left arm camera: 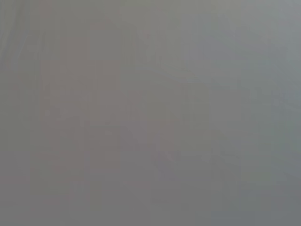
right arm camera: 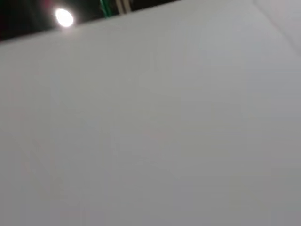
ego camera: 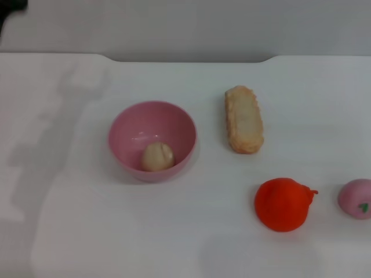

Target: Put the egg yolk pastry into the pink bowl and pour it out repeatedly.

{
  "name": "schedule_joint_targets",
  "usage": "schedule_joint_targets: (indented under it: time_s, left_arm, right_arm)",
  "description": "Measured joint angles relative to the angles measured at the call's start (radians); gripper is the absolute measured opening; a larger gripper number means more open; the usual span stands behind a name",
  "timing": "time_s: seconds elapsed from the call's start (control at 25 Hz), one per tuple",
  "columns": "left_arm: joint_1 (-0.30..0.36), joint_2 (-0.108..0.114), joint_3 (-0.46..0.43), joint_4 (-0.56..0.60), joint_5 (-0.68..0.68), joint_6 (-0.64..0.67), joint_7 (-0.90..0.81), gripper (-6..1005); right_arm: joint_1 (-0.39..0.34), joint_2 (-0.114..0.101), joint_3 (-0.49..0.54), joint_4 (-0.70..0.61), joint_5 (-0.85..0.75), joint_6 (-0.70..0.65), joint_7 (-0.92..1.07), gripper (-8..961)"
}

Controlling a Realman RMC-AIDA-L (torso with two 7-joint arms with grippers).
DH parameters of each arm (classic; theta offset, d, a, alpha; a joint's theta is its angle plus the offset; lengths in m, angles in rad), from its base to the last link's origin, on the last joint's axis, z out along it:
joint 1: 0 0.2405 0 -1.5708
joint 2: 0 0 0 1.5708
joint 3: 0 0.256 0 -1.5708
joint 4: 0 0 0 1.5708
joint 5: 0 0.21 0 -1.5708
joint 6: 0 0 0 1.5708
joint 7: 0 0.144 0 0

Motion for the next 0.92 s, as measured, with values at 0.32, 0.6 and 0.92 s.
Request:
schedule_joint_targets:
  time_s: [0.32,0.6,0.92]
  left_arm:
    - [0.101,0.0,0.186,-0.021,-0.221,-0.012,0.073,801]
    - [0.13,0.005,0.18,-0.021,-0.222,-0.009,0.032,800]
    - [0.132,0.009,0.187,-0.027,-0.213,-0.013,0.025,800]
  right_arm:
    - [0.031,0.003,0.048,0.049,0.002,0.102,-0.224,522]
    - [0.084,0.003,0.065,0.1,0.002,0.12,-0.26,521]
    - [0.12,0.002,0.06,0.139,0.002,0.131,-0.261,521]
